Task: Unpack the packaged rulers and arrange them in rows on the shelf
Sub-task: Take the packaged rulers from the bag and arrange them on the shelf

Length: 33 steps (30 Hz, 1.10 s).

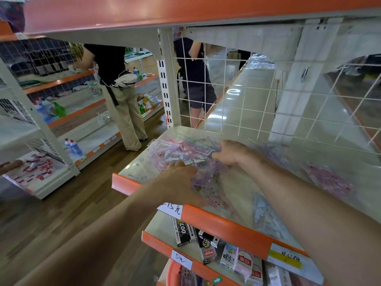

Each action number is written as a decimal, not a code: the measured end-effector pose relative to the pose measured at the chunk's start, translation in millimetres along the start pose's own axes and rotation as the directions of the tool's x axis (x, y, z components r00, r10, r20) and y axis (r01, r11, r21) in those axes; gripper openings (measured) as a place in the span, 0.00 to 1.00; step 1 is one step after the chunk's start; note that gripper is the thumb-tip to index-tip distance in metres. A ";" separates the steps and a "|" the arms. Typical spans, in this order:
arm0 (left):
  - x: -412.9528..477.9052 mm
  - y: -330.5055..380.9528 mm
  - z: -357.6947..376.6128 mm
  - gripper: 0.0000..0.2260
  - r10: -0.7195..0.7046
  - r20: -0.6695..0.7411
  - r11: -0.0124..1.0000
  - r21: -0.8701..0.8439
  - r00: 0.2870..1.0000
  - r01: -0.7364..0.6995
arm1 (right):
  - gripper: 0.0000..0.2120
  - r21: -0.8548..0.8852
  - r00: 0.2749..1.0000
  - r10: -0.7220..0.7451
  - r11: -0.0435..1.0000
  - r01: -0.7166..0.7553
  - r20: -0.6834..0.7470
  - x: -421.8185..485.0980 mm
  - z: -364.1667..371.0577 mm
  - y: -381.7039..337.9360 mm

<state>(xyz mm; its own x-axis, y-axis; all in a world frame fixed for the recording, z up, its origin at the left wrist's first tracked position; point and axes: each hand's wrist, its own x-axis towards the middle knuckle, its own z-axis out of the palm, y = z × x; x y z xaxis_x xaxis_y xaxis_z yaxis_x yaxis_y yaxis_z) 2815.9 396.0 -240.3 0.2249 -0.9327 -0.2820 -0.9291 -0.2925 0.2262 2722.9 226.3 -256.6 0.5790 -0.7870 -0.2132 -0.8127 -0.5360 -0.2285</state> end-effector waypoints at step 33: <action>49.5 -56.4 24.2 0.24 -0.166 -0.539 0.903 -0.420 0.826 -0.092 | 0.11 0.495 0.988 -0.140 0.864 0.091 0.063 17.9 -11.6 -48.7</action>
<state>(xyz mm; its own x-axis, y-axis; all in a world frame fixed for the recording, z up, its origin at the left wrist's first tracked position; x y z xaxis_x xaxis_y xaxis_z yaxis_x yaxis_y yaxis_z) 2872.4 371.4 -289.6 0.4985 -0.8352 0.2323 -0.7363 -0.2665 0.6220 2772.1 234.7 -238.3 0.6898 -0.6835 -0.2386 -0.6176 -0.3836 -0.6866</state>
